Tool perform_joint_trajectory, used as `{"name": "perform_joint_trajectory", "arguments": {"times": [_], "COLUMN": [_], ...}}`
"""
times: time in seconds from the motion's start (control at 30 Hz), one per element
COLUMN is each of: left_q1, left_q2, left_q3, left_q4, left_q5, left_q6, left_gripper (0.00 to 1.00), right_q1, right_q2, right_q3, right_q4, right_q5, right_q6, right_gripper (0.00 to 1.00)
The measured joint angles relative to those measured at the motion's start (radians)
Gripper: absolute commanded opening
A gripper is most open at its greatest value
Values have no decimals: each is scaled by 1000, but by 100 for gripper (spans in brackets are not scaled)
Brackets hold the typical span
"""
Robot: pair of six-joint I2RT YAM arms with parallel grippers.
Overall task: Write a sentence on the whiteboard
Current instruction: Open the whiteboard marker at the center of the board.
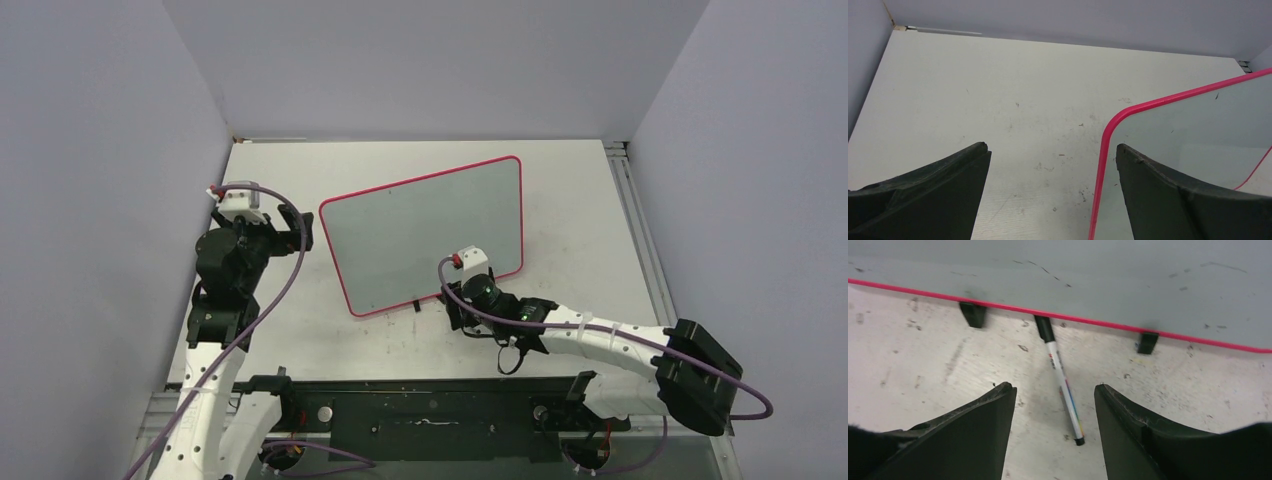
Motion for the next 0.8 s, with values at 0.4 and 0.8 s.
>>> {"name": "perform_joint_trajectory", "arguments": {"times": [0.4,0.8], "left_q1": [0,0], "left_q2": [-7,-7], "left_q3": [-5,-13], "left_q4": [0,0], "left_q5": [53,68], "left_q6": [21,23], "left_gripper": [96,96], "right_q1": [-83,-80], "right_q2": [85,177], "right_q3": [1,20], "right_q4": [-121,-128], "right_q5": [-104,-111], "right_q6": [-19,-31], "right_gripper": [44,33]}}
